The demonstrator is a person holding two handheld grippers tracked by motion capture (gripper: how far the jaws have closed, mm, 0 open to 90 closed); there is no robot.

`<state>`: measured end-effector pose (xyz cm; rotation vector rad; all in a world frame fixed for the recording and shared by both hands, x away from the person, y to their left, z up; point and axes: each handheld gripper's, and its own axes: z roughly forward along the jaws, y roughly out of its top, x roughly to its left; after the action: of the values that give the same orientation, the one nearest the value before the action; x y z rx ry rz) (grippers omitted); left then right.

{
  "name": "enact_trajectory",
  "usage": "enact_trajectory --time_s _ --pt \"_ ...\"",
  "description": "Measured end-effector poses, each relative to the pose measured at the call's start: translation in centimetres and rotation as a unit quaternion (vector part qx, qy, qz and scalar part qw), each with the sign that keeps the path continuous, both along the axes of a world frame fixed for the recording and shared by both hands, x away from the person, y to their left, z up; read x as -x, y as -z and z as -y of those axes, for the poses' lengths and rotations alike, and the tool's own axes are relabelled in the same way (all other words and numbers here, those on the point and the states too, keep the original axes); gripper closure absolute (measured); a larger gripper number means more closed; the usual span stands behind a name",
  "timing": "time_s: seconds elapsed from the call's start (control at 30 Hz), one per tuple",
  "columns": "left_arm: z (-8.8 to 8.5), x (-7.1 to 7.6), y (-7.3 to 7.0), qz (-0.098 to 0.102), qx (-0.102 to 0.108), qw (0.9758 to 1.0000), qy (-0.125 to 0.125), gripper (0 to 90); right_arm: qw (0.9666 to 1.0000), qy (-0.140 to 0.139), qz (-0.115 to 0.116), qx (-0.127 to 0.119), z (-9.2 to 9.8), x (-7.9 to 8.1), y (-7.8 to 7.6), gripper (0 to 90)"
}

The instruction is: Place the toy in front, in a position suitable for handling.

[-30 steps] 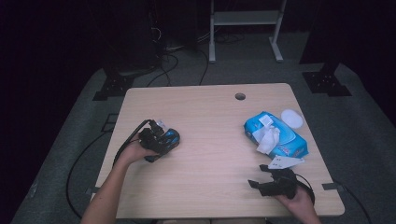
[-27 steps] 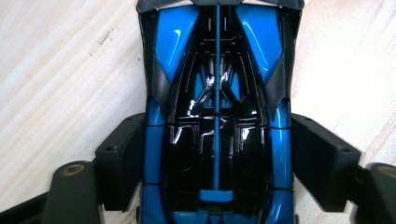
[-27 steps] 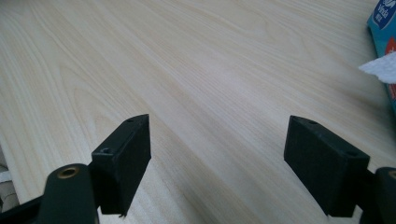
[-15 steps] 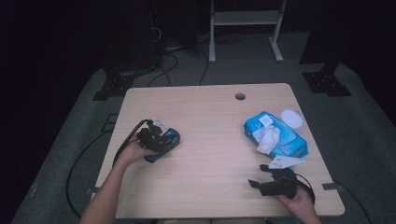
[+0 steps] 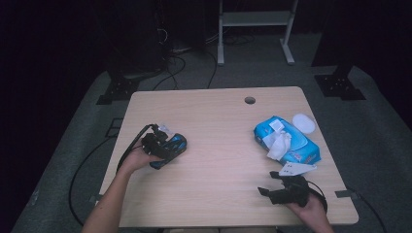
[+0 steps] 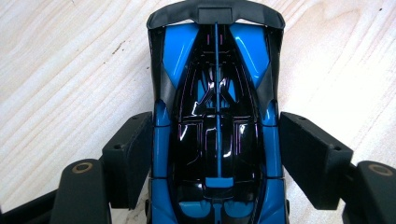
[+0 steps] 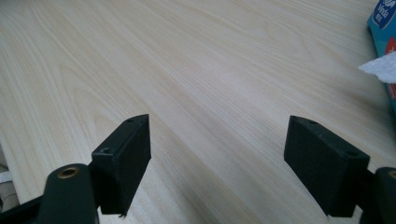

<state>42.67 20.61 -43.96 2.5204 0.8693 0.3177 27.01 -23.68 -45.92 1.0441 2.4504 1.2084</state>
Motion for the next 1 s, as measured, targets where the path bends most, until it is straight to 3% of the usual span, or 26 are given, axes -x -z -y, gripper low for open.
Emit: enact_trajectory --time_s 0.13,0.17,0.27,0.3,0.33,0.37,0.4,0.53,0.67,0.73,0.77,1.0 --pt "0.1 0.0 0.1 -0.005 -0.018 0.9998 0.004 27.8 1.0000 0.001 0.001 -0.001 0.0 0.0 0.0 22.1" --pt "0.2 0.0 0.1 -0.015 -0.038 0.9991 0.010 27.3 1.0000 0.001 0.001 -0.002 0.1 0.0 0.0 22.0" --pt "0.3 -0.1 0.2 -0.022 -0.048 0.9985 0.014 26.3 1.0000 0.002 -0.002 -0.002 0.1 0.0 0.0 22.1" --pt "0.4 -0.3 0.6 -0.041 -0.061 0.9971 0.016 24.4 1.0000 0.000 0.000 -0.001 0.0 0.0 0.0 22.0" --pt "0.4 -0.3 0.6 -0.041 -0.061 0.9971 0.016 22.3 1.0000 0.000 0.000 -0.001 0.0 0.0 0.0 22.0" --pt "0.3 -0.6 0.9 -0.065 -0.053 0.9964 0.013 19.7 1.0000 -0.001 0.001 0.000 0.0 0.0 0.0 22.1" --pt "0.1 -0.7 1.0 -0.070 -0.048 0.9963 0.012 19.6 1.0000 -0.001 0.001 0.000 0.0 0.0 0.0 22.1" --pt "-0.5 -0.7 0.8 -0.069 -0.039 0.9967 0.016 25.2 1.0000 0.000 0.002 -0.002 0.1 0.1 -0.1 22.1" --pt "-0.6 -0.6 0.7 -0.077 -0.058 0.9949 0.031 25.8 1.0000 0.002 0.001 -0.004 0.2 0.0 0.0 22.0" --pt "-0.7 -0.5 0.7 -0.065 -0.059 0.9956 0.034 26.1 1.0000 0.000 0.002 -0.003 0.1 0.0 0.0 22.1" --pt "-0.7 -0.4 0.6 -0.044 -0.064 0.9966 0.027 26.1 1.0000 0.000 0.002 -0.001 0.1 0.1 -0.1 22.1" --pt "-1.0 -0.3 0.4 -0.047 -0.054 0.9970 0.029 26.1 1.0000 0.003 0.000 -0.004 0.2 0.0 0.0 22.1"
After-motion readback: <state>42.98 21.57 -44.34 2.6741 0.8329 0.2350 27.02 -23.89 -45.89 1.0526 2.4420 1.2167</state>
